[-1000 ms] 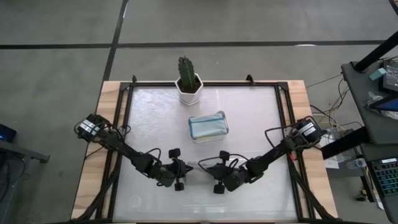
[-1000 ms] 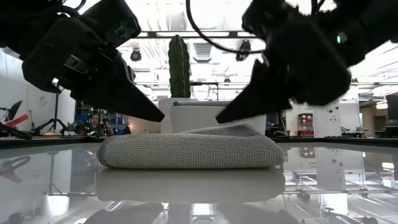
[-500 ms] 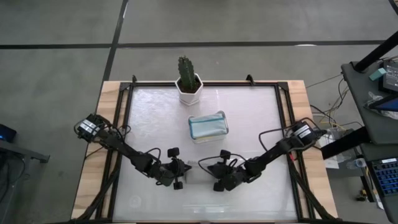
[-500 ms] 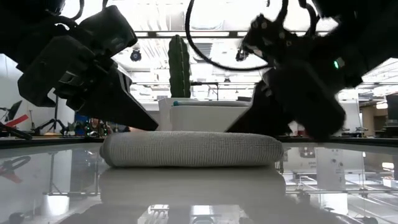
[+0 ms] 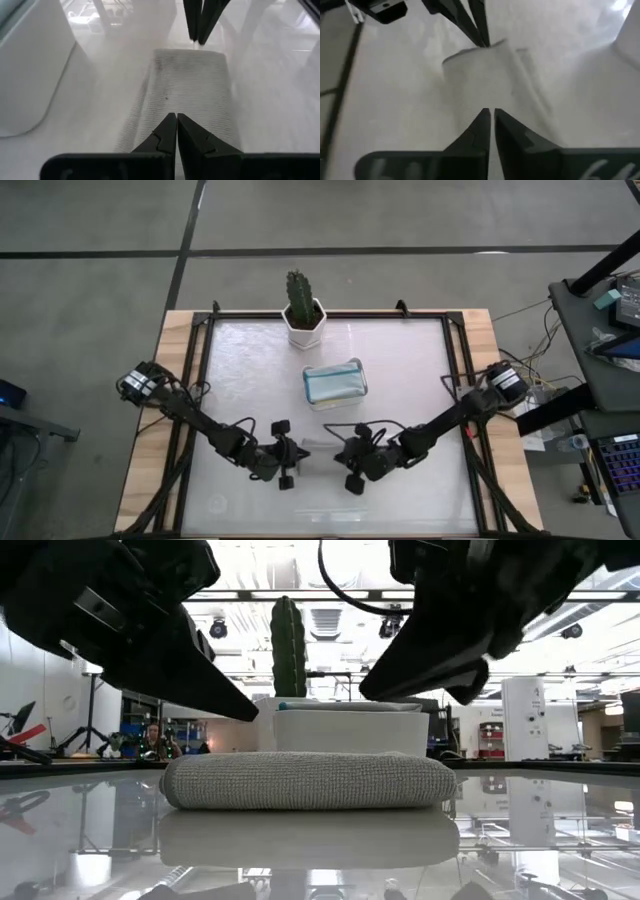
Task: Fold microfiber towels
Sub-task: Put the gray towel into the bin
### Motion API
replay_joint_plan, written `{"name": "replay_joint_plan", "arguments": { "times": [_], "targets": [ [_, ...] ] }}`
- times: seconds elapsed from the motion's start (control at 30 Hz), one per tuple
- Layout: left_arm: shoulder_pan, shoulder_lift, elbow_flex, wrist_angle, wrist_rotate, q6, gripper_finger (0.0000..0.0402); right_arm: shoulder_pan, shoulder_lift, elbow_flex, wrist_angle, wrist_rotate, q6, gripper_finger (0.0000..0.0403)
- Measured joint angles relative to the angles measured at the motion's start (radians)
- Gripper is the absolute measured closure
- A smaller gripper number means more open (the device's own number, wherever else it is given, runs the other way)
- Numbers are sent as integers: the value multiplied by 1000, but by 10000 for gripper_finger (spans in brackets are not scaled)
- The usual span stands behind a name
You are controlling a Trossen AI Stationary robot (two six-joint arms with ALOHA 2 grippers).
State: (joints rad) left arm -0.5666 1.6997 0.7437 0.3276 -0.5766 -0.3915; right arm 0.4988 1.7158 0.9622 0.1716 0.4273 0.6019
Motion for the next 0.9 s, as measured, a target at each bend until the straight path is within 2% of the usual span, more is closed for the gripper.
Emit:
{"name": "replay_joint_plan", "arguments": {
  "times": [0.13,0.33,0.57,0.73,0.9],
  "targets": [
    [-14,0,0,9,8,-21,402,-11,-26,0,-41,-100,156,352],
    [-32,0,0,6,26,-23,402,-20,-47,0,-72,-218,439,265],
    [-57,0,-3,6,31,-45,402,5,-58,-16,-170,-220,664,172],
    [-62,0,-8,7,33,-54,402,5,-57,-41,-170,-188,709,127],
    [-64,0,-15,5,33,-75,402,5,-57,-58,-165,-147,715,100]
  ]
}}
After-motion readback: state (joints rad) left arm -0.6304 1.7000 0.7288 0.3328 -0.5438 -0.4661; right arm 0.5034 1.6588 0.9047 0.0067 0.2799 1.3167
